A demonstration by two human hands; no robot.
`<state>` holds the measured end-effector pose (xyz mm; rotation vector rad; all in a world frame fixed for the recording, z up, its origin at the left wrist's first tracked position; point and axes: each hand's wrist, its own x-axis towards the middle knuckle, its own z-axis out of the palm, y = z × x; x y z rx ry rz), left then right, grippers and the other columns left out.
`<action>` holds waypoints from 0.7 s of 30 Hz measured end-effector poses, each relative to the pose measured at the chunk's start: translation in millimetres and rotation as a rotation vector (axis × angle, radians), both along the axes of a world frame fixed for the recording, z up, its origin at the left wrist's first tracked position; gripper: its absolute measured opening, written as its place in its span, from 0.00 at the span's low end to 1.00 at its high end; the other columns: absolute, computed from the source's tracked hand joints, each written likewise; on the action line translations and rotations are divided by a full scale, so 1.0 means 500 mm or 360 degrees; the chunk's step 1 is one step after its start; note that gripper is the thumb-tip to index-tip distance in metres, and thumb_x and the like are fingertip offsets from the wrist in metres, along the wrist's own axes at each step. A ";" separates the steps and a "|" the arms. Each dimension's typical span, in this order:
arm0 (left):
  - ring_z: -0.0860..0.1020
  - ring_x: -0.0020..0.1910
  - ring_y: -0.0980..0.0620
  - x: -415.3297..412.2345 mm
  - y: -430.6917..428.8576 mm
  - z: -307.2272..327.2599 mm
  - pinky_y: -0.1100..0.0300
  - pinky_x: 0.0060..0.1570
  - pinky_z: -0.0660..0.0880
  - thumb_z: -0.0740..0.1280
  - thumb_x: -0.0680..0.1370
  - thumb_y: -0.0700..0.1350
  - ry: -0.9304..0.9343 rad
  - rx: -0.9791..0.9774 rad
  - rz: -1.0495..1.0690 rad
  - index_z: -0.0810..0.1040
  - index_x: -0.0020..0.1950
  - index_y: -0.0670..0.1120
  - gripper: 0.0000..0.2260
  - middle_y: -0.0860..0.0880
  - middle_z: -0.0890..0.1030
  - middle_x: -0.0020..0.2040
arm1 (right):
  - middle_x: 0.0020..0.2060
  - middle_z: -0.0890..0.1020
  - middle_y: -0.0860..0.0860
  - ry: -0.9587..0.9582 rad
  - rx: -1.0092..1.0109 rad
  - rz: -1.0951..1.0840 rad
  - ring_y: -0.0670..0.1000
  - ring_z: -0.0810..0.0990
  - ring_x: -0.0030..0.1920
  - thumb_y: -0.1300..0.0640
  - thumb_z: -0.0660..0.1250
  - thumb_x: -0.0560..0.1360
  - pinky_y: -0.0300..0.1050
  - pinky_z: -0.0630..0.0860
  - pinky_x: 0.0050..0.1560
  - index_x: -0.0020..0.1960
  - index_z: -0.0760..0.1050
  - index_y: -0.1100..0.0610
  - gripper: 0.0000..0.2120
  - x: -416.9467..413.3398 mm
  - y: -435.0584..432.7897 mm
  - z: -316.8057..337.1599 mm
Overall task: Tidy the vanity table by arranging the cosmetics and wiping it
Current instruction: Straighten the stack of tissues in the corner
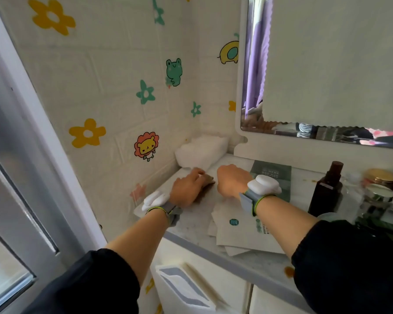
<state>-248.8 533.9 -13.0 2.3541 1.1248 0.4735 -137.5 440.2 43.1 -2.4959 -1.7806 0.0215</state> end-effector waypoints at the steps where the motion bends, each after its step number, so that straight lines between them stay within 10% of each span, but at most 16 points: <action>1: 0.74 0.58 0.42 0.000 0.006 0.010 0.50 0.59 0.69 0.54 0.82 0.49 -0.0226 -0.0089 0.0155 0.69 0.64 0.47 0.13 0.48 0.75 0.56 | 0.56 0.77 0.59 0.0073 0.0077 -0.0023 0.61 0.79 0.54 0.62 0.60 0.77 0.48 0.72 0.47 0.56 0.74 0.62 0.09 0.003 0.005 -0.003; 8: 0.74 0.56 0.37 0.016 0.098 0.045 0.47 0.57 0.72 0.55 0.81 0.47 -0.0544 -0.0157 0.0621 0.69 0.62 0.37 0.15 0.37 0.74 0.60 | 0.64 0.68 0.61 0.0863 0.0414 0.0058 0.62 0.74 0.59 0.61 0.61 0.77 0.50 0.73 0.55 0.72 0.61 0.56 0.25 0.018 0.100 -0.026; 21: 0.73 0.62 0.35 0.073 0.143 0.057 0.45 0.60 0.71 0.56 0.78 0.60 -0.0870 -0.0648 0.0881 0.69 0.67 0.36 0.30 0.36 0.74 0.63 | 0.67 0.67 0.61 0.1205 0.0476 0.0065 0.63 0.74 0.60 0.61 0.61 0.77 0.48 0.73 0.49 0.76 0.54 0.56 0.30 0.046 0.162 -0.044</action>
